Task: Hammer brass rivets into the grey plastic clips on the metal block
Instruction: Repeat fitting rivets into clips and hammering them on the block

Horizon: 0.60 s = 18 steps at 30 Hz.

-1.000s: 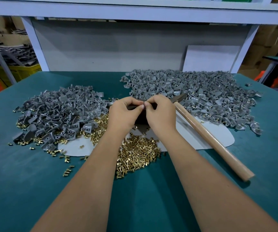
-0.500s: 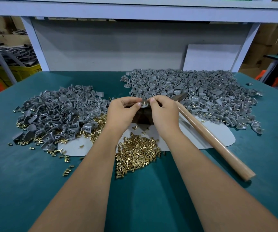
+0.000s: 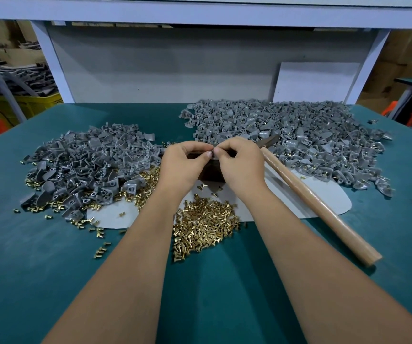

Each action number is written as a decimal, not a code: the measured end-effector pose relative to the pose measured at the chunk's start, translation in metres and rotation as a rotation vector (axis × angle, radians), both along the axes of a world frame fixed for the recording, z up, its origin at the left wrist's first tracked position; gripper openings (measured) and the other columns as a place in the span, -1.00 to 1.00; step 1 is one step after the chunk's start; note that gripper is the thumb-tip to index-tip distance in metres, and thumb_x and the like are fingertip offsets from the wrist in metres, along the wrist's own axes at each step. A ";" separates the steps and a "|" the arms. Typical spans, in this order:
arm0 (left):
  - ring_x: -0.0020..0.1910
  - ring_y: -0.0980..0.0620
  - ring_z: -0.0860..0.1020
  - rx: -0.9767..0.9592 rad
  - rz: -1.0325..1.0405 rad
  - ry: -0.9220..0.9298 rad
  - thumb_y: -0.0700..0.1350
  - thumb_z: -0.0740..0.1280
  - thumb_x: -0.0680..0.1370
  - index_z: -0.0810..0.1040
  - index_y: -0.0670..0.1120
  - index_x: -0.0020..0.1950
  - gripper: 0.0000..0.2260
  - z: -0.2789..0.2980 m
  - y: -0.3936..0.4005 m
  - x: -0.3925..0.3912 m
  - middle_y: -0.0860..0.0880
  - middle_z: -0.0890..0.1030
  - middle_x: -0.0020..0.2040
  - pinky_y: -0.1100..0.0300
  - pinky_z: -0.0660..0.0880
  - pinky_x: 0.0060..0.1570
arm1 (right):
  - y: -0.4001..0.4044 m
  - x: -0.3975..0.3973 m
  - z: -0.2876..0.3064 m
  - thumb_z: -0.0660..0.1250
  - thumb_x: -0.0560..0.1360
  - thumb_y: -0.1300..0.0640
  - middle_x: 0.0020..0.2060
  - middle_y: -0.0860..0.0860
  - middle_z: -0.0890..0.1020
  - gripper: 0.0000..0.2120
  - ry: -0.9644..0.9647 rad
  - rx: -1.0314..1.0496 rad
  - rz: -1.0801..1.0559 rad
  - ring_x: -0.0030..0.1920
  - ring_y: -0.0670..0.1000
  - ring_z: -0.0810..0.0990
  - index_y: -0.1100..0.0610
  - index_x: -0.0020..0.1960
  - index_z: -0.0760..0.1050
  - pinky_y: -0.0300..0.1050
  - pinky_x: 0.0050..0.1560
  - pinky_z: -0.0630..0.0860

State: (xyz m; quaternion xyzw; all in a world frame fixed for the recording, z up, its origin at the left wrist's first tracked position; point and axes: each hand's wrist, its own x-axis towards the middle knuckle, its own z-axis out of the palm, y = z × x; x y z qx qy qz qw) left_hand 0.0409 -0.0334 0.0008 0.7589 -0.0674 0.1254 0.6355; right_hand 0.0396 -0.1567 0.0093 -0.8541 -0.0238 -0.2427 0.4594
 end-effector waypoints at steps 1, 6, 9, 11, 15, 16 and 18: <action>0.01 0.06 0.65 0.004 0.001 -0.004 -0.24 0.45 0.51 0.69 0.03 -0.09 -0.84 0.000 0.000 0.000 0.01 0.71 -0.08 0.01 0.58 0.15 | 0.001 0.000 0.001 0.36 0.50 0.15 -0.22 -0.13 0.55 -0.82 0.011 -0.012 -0.006 0.00 0.02 0.51 -0.02 -0.27 0.55 -0.08 -0.03 0.45; 0.03 0.02 0.64 0.016 0.020 -0.018 -0.25 0.44 0.51 0.67 0.08 -0.12 -0.80 -0.001 -0.002 0.000 0.00 0.71 -0.08 -0.05 0.56 0.17 | 0.004 0.001 0.004 0.35 0.51 0.14 -0.14 -0.05 0.60 -0.82 0.044 -0.041 -0.036 0.01 0.02 0.51 -0.03 -0.26 0.54 -0.02 -0.05 0.50; 0.03 0.02 0.64 0.014 0.026 -0.016 -0.24 0.44 0.51 0.67 0.08 -0.11 -0.80 -0.001 -0.003 -0.001 0.01 0.70 -0.09 -0.05 0.56 0.17 | 0.005 0.001 0.003 0.34 0.51 0.14 -0.14 -0.05 0.60 -0.81 0.049 -0.024 -0.035 0.02 0.03 0.51 -0.04 -0.26 0.53 -0.02 -0.04 0.50; 0.03 0.04 0.64 0.029 0.026 -0.020 -0.24 0.43 0.51 0.69 0.03 -0.07 -0.84 0.000 -0.003 -0.001 0.01 0.70 -0.07 -0.03 0.56 0.18 | 0.005 0.000 0.001 0.34 0.51 0.14 -0.15 -0.06 0.60 -0.81 0.028 -0.028 -0.038 0.03 0.03 0.51 -0.03 -0.26 0.54 -0.03 -0.02 0.49; 0.01 0.11 0.63 0.060 0.044 -0.032 -0.22 0.43 0.52 0.69 0.03 -0.06 -0.86 0.001 -0.003 -0.002 0.07 0.69 -0.09 0.11 0.57 0.13 | 0.000 -0.005 -0.003 0.32 0.53 0.13 -0.12 -0.09 0.61 -0.88 -0.021 -0.052 0.008 0.07 0.02 0.51 0.06 -0.12 0.64 -0.02 0.07 0.46; -0.01 0.17 0.63 0.065 0.050 -0.033 -0.21 0.43 0.52 0.68 0.06 -0.07 -0.84 0.001 -0.003 -0.003 0.11 0.69 -0.10 0.19 0.57 0.09 | -0.002 -0.006 -0.003 0.30 0.54 0.12 -0.07 -0.09 0.62 -0.86 -0.026 -0.052 0.015 0.08 0.01 0.51 0.06 -0.03 0.65 -0.01 0.10 0.46; -0.08 0.32 0.60 0.084 0.065 -0.038 -0.20 0.43 0.52 0.67 0.11 -0.08 -0.82 0.001 -0.004 -0.004 0.21 0.66 -0.14 0.34 0.53 -0.01 | -0.008 -0.008 -0.001 0.26 0.57 0.08 0.05 -0.08 0.62 -0.78 -0.041 -0.069 -0.026 0.13 -0.03 0.49 0.03 0.14 0.61 -0.03 0.15 0.45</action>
